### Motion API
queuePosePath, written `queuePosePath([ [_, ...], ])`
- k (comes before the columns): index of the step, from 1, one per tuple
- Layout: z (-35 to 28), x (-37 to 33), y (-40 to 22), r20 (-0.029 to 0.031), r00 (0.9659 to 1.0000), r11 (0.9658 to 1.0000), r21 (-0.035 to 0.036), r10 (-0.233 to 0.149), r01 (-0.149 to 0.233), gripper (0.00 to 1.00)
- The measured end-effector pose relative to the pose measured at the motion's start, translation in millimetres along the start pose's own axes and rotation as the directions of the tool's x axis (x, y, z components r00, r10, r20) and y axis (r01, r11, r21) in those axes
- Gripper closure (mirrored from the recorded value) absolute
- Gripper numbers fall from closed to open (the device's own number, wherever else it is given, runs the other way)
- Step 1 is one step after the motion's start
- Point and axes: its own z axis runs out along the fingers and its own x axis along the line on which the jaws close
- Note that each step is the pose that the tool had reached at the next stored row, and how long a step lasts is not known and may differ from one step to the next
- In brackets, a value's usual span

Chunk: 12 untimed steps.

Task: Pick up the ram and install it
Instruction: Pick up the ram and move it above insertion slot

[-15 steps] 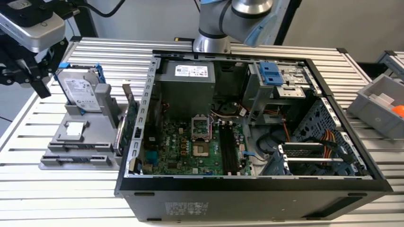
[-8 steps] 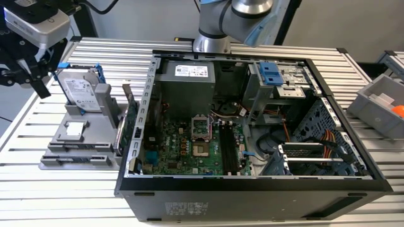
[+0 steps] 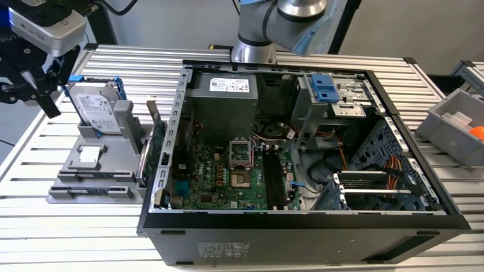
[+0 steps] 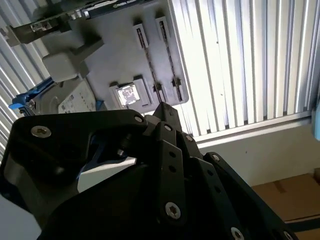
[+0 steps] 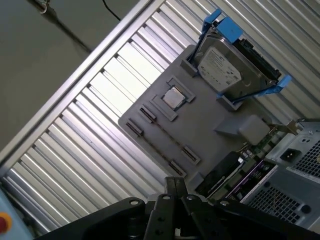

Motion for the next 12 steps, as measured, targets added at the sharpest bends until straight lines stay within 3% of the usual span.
queuePosePath([
  [12,0.0,0.0,0.0,-0.0009,0.9998,0.9998,0.0001,-0.018,0.018,1.00],
])
